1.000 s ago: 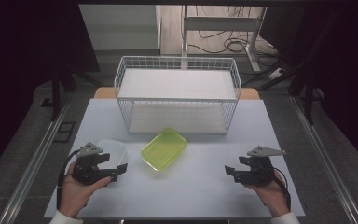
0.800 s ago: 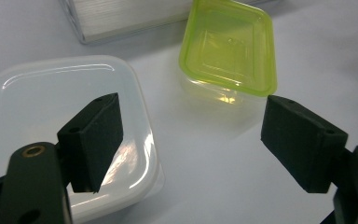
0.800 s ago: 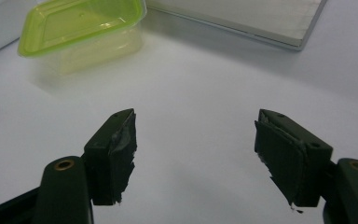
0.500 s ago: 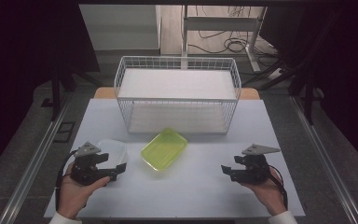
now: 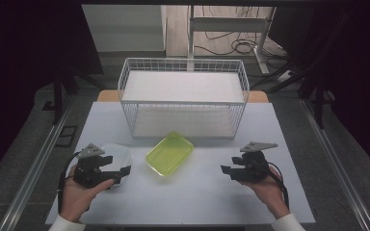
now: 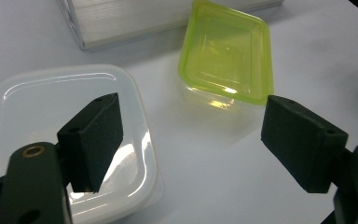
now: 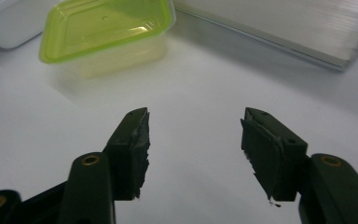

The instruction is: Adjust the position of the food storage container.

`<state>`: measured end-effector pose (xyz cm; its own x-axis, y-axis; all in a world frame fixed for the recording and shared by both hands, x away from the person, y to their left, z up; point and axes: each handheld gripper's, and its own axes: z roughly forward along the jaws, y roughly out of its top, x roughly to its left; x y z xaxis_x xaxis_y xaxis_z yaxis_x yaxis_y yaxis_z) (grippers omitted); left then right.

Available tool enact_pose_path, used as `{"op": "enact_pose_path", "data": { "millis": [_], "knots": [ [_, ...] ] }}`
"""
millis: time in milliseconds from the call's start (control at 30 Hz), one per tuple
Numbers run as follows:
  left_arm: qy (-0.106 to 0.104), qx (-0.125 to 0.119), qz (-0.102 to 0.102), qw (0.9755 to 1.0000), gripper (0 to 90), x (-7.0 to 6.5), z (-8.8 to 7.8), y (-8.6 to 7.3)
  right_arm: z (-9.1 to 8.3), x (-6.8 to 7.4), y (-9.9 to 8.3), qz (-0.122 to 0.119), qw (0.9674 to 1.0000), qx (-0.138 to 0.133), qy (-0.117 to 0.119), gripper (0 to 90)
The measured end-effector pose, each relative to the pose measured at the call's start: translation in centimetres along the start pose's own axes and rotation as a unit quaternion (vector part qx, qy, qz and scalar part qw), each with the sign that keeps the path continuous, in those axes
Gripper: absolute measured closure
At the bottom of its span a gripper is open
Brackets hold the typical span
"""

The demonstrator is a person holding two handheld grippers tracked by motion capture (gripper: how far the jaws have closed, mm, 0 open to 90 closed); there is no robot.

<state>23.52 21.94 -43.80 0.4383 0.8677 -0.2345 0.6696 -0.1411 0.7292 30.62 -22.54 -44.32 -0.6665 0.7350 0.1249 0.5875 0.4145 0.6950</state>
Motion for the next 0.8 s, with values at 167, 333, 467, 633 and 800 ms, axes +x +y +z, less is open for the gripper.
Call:
{"op": "enact_pose_path", "data": {
  "millis": [167,333,467,633,800],
  "knots": [
    [-0.006,0.002,0.005,1.0,20.0,-0.1,0.3,0.2,1.7,0.9,2.4,-0.01,0.9998,0.012,0.013,48.5],
    [-0.009,0.008,0.008,0.9999,20.0,-0.2,0.8,0.1,3.7,2.0,4.9,-0.03,0.9988,0.029,0.024,52.8],
    [-0.009,0.008,0.009,0.9999,20.1,-0.2,0.7,0.1,4.9,2.4,6.2,-0.038,0.998,0.036,0.036,58.9],
    [-0.008,0.008,0.007,0.9999,20.1,-0.2,0.7,0.1,6.0,2.7,7.6,-0.04,0.9974,0.04,0.045,70.6],
    [-0.008,0.014,0.011,0.9998,20.2,-0.2,1.0,0.0,8.2,3.8,10.0,-0.053,0.9955,0.052,0.059,84.4]
  ]
}}
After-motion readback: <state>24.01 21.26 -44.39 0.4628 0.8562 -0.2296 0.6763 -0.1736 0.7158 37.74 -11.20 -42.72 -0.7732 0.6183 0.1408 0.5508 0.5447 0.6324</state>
